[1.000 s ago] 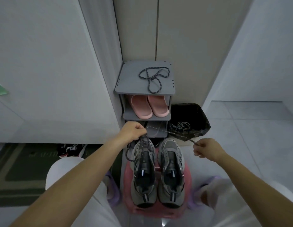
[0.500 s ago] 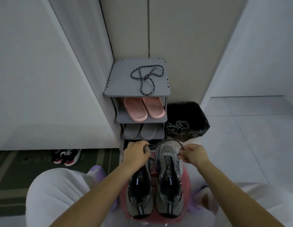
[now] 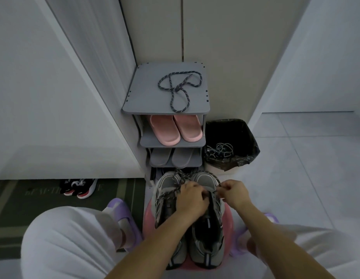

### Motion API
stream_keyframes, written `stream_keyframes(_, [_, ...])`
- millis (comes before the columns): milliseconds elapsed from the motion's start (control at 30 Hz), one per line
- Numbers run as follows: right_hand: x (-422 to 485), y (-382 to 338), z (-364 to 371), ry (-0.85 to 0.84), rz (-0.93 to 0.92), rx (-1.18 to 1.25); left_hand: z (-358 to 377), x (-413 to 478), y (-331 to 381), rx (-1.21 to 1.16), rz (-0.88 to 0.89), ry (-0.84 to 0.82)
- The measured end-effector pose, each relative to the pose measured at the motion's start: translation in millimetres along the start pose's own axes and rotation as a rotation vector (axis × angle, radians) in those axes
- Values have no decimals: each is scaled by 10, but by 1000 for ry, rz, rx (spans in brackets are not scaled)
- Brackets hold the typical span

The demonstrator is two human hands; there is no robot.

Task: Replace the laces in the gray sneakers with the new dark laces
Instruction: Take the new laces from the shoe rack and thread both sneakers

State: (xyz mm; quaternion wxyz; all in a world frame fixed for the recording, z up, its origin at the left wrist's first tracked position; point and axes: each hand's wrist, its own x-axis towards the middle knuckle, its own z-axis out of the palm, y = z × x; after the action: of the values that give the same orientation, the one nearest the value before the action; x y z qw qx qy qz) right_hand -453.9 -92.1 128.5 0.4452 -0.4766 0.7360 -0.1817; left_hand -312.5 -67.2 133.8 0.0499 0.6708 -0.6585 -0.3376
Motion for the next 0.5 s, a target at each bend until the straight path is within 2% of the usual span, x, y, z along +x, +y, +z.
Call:
stream_keyframes(200, [31, 36, 10, -33, -78, -153, 32, 70, 16, -90, -59, -16])
stream_keyframes(400, [18, 50, 72, -2, -83, -138, 136, 49, 70, -144, -126, 76])
stream_keyframes(500, [-50, 100, 113, 43, -63, -46, 183, 51, 94, -174, -149, 122])
